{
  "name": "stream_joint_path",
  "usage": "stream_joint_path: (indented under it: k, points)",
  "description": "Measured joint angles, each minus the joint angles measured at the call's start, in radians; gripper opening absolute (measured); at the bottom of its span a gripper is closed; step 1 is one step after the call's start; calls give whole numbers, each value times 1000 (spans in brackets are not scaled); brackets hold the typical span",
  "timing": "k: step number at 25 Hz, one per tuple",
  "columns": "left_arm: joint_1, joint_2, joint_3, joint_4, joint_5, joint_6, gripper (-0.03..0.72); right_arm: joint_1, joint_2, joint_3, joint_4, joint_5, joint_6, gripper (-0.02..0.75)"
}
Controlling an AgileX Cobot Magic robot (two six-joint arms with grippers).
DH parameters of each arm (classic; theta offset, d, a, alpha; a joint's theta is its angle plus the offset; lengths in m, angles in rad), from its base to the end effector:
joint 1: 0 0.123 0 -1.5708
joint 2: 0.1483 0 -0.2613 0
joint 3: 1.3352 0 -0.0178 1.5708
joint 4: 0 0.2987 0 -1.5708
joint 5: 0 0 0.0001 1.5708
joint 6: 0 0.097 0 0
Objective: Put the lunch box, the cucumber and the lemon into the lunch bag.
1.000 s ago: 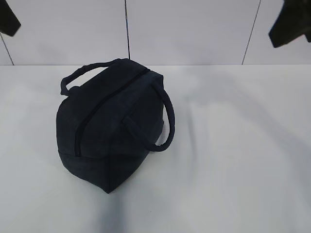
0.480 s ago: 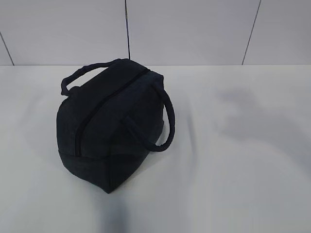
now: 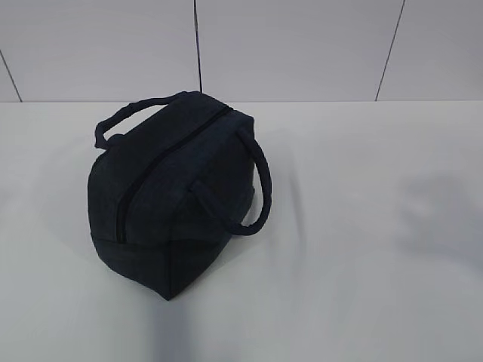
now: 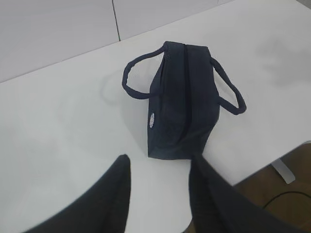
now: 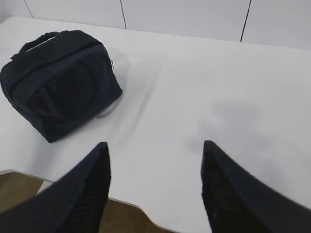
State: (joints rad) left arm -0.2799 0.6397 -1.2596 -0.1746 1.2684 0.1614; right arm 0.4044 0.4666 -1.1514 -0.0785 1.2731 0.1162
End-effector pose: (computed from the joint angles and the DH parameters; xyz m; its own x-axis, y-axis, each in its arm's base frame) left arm 0.1036 -0.0465 0.4652 -0.4606 0.2439 -0.8534 0.4605 0.8876 0.0052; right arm 0.0700 0.0220 0.4484 -0.4698 -0.1002 -0.8771 -0.2894 0.9561 0.0458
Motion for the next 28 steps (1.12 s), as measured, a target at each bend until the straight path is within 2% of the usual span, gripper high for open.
stream_joint_path:
  k: [7,16,21,28]
  points:
    - [0,-194,135,0,2,0,281,0,-139,124,4,2,0,442]
    - [0,-330,293,-7,2,0,261,0,-353,421,4,4,-35,442]
    - [0,-418,464,0,2,0,239,0,-476,551,1,6,-37,442]
    - [0,-550,654,19,-36,0,236,0,-486,611,1,4,-37,442]
